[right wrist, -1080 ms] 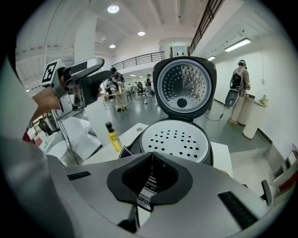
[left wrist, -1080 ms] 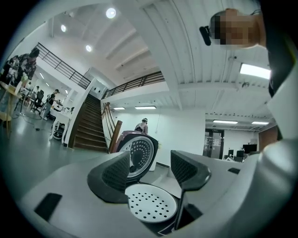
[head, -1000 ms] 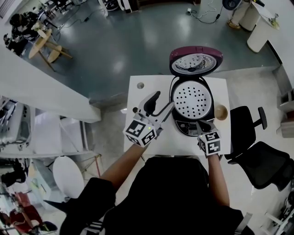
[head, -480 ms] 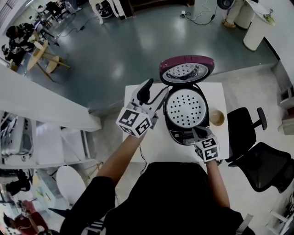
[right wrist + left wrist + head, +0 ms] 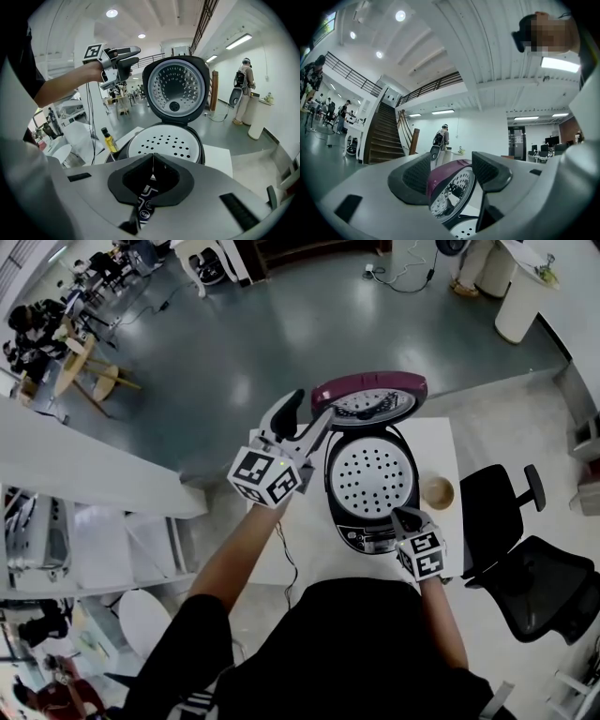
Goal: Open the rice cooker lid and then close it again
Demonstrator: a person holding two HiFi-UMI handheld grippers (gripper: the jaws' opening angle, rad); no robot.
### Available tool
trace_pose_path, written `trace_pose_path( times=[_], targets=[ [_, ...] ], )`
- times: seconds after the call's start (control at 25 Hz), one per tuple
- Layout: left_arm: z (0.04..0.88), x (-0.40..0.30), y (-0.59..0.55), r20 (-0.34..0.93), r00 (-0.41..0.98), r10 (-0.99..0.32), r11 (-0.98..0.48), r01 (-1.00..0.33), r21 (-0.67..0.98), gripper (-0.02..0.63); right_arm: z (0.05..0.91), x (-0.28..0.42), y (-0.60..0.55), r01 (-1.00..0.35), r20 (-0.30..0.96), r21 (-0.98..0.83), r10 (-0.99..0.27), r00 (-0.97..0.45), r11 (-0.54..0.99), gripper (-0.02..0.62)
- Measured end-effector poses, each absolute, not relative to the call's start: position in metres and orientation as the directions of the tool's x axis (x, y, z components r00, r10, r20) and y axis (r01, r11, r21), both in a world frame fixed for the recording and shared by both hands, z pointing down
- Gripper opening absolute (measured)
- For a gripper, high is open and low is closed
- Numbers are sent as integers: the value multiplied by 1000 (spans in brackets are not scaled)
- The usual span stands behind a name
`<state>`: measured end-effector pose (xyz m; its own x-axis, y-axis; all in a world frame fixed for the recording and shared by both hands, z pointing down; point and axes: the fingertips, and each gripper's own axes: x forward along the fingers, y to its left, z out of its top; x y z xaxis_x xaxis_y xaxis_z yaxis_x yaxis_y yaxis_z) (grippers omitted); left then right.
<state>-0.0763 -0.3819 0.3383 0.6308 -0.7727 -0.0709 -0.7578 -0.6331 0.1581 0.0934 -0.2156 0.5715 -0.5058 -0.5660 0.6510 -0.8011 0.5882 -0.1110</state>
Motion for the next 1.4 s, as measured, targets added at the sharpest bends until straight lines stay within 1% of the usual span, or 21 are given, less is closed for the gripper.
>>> trace_pose_path(
  times=[0.4,0.68,1.0,1.2,1.4],
  targets=[
    [336,-77,-434,-31,632,-774,-632,-768,110,255,582,104,-231,-811,647,-139,-568,-509,568,0],
    [343,-66,-449,8,666,-746,-662,-743,101,261,584,106,-239,-809,646,-148,-563,-515,570,0],
    [353,-56,-455,49,698,-715,-689,-714,120,268,589,112,-235,-812,654,-163,-555,-515,561,0],
    [364,-49,-455,102,719,-687,-708,-694,131,270,590,114,-229,-814,651,-170,-557,-516,555,0],
    [369,-49,-455,97,713,-694,-691,-698,188,270,589,116,-227,-815,641,-175,-564,-520,553,0]
  ],
)
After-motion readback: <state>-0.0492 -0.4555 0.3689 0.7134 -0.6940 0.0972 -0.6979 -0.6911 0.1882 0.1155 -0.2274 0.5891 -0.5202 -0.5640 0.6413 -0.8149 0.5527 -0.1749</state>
